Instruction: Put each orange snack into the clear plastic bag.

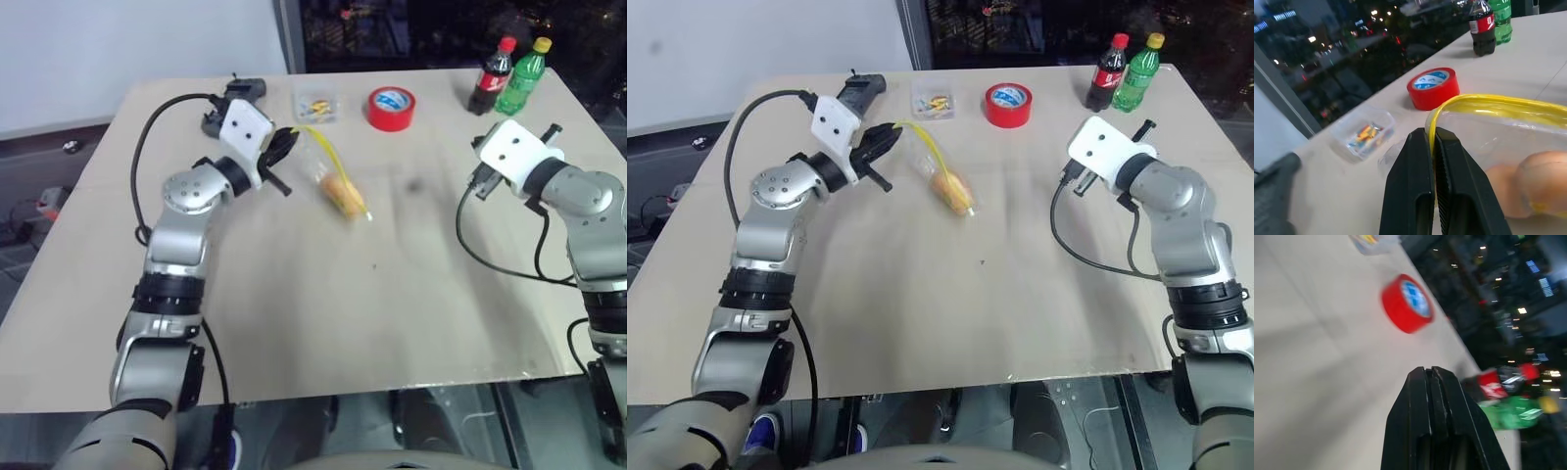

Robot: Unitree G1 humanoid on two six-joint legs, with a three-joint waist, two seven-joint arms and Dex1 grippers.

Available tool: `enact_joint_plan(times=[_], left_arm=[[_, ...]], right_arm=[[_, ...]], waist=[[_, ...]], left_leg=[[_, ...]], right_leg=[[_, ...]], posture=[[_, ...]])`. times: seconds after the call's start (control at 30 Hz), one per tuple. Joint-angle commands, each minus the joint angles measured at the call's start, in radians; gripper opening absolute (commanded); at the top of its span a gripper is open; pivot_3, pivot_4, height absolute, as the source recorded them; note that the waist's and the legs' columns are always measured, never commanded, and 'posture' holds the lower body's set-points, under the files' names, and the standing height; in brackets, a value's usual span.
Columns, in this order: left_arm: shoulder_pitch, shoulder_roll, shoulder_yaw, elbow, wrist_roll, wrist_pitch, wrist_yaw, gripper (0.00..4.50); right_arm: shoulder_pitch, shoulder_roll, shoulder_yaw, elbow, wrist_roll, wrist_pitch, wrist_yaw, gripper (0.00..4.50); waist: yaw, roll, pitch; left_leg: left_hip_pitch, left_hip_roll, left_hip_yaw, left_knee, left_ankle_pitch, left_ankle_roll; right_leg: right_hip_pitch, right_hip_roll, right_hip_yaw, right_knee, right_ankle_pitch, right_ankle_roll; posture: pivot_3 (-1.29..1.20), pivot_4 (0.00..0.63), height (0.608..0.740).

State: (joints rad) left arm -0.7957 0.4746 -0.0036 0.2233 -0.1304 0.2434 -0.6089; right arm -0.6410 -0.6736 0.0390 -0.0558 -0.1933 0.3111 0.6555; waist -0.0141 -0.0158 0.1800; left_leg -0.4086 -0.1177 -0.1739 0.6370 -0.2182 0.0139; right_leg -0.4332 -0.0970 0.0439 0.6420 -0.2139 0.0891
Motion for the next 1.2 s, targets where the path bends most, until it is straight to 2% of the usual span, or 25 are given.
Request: enact_joint_plan(times=[0.03, 0.1, 0.27, 0.37, 0.53, 0.8, 1.03, 1.2], left_arm=[[-0.131, -0.049, -0.014, 0.07, -0.006, 0.031, 0.004, 0.0], [-0.228, -0.099, -0.015, 0.158, -0.008, 0.05, 0.019, 0.0], [-0.406, -0.163, 0.001, 0.338, -0.001, 0.026, 0.032, 0.0], [-0.446, -0.174, -0.003, 0.369, 0.0, 0.004, 0.012, 0.0], [-0.39, -0.173, -0.03, 0.312, 0.023, -0.016, 0.0, 0.0], [-0.273, -0.162, -0.039, 0.122, 0.005, 0.059, -0.02, 0.0], [-0.167, -0.151, -0.034, -0.094, -0.023, 0.192, -0.011, 0.0], [-0.123, -0.139, -0.023, -0.185, -0.038, 0.251, -0.003, 0.0]], right_arm=[[0.015, 0.006, -0.028, -0.024, 0.015, 0.003, -0.027, 1.25], [0.029, 0.017, -0.033, -0.019, 0.016, 0.009, -0.052, 2.12], [0.042, 0.037, -0.061, -0.07, 0.069, 0.063, -0.049, 2.12], [0.048, 0.082, -0.093, -0.172, 0.182, 0.199, -0.018, 2.12], [0.051, 0.155, -0.101, -0.34, 0.327, 0.44, -0.022, 2.12], [0.002, 0.186, -0.007, -0.273, 0.258, 0.395, -0.126, 2.12], [-0.025, 0.242, 0.037, -0.33, 0.364, 0.489, -0.077, 2.12], [-0.03, 0.232, 0.076, -0.282, 0.331, 0.45, -0.097, 2.12]], waist=[[0.001, 0.0, 0.0], [0.007, -0.001, 0.0], [-0.004, -0.001, 0.0], [-0.014, 0.0, 0.0], [-0.026, 0.0, 0.0], [-0.024, 0.0, 0.0], [-0.028, 0.0, 0.0], [-0.024, 0.0, 0.0]], left_leg=[[-0.005, 0.0, 0.0, 0.003, 0.0, 0.0], [-0.007, -0.001, 0.0, 0.006, 0.0, 0.0], [-0.008, -0.002, 0.001, 0.008, 0.0, 0.0], [-0.008, -0.001, 0.001, 0.007, 0.0, 0.0], [-0.008, -0.001, -0.001, 0.007, 0.0, 0.0], [-0.008, -0.002, 0.001, 0.01, 0.0, 0.0], [-0.007, -0.001, 0.003, 0.012, 0.0, 0.0], [-0.007, -0.001, 0.003, 0.013, 0.0, 0.0]], right_leg=[[-0.004, 0.0, -0.001, 0.001, 0.0, 0.0], [-0.006, 0.0, -0.002, 0.003, 0.0, 0.0], [-0.006, -0.001, -0.001, 0.004, 0.001, 0.002], [-0.006, 0.0, 0.0, 0.004, 0.001, 0.001], [-0.007, 0.0, 0.003, 0.005, 0.001, 0.002], [-0.011, 0.0, 0.006, 0.015, 0.001, 0.001], [-0.012, 0.001, 0.008, 0.018, 0.001, 0.001], [-0.011, 0.001, 0.009, 0.019, 0.001, 0.001]], posture=[[0.0, 0.15, 0.74], [0.0, 0.15, 0.74], [0.0, 0.15, 0.74], [0.0, 0.15, 0.74], [0.0, 0.15, 0.74], [0.0, 0.15, 0.74], [0.0, 0.15, 0.74], [0.0, 0.15, 0.74]])
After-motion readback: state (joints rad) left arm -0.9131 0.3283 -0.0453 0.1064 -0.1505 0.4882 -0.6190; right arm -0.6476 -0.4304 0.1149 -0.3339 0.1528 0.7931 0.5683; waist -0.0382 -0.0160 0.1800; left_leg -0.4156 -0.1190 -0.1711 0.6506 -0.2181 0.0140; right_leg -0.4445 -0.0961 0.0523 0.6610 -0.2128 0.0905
